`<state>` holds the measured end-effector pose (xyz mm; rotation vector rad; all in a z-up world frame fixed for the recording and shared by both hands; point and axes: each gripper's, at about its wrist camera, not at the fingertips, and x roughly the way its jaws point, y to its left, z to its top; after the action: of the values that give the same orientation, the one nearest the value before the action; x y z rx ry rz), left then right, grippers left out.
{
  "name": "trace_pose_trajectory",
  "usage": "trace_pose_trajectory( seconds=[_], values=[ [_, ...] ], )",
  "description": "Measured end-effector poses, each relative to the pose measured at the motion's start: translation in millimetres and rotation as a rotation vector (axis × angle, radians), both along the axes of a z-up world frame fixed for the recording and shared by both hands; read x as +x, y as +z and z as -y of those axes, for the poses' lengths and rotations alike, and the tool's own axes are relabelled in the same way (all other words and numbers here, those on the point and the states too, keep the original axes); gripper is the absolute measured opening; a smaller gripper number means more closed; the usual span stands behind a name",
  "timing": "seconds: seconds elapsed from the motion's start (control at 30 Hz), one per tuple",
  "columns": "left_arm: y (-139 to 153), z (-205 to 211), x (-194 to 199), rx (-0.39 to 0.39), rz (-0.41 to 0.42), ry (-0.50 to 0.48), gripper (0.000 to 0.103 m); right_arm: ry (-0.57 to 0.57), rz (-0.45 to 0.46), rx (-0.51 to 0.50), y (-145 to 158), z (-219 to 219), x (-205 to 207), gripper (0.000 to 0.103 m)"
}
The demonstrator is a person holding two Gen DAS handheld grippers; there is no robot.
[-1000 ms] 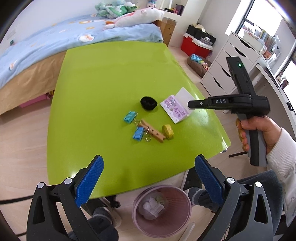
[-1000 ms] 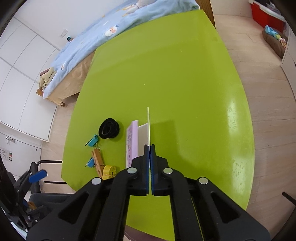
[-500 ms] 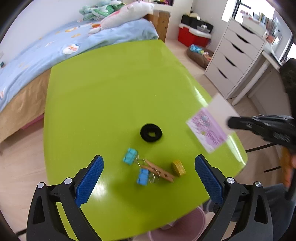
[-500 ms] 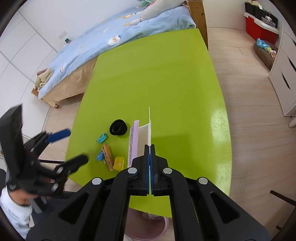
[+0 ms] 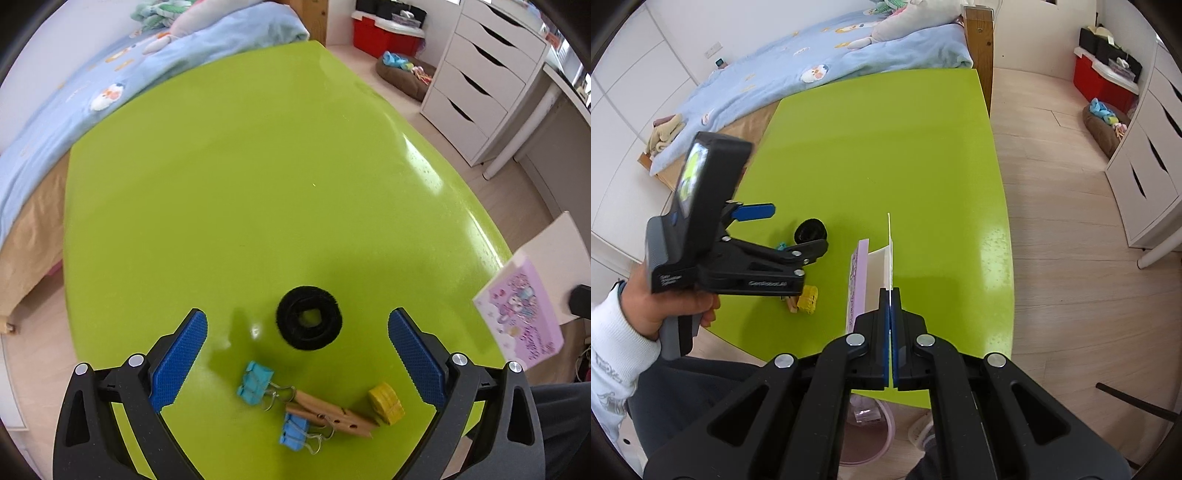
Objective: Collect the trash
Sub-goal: 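Grasp the black hair tie with the left tool while the right tool holds the card, then move both tools over the pink bin and open them to drop card and hair tie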
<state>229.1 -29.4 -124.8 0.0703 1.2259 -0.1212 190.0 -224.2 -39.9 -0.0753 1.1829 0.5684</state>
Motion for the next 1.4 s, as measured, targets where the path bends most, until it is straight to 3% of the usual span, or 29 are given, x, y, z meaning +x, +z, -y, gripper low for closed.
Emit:
trace_pose_trajectory(
  seconds=[0.13,0.3,0.63,0.87,1.4],
  values=[
    [-9.2,0.7,3.3,-0.004,-0.032,0.007,0.051,0.005,0.009,-0.008,0.8,2.2,-3.1,0.0],
    [-8.7,-0.3,0.8,0.005,-0.023,0.015,0.032,0.008,0.024,-0.007,4.0,2.3,-6.2,0.0],
    [38.1,6.7,-36.0,-0.023,0.091,-0.02,0.029,0.023,0.08,-0.009,14.3,-2.3,-31.3,0.0],
    [65.8,8.8,-95.2,-0.048,0.147,-0.021,0.029,0.054,0.118,-0.016,21.9,-6.4,-64.1,0.0],
    [80.9,14.2,-219.1,-0.08,0.18,-0.008,0.029,0.13,0.141,-0.014,20.3,-2.9,-162.7,0.0]
  ],
)
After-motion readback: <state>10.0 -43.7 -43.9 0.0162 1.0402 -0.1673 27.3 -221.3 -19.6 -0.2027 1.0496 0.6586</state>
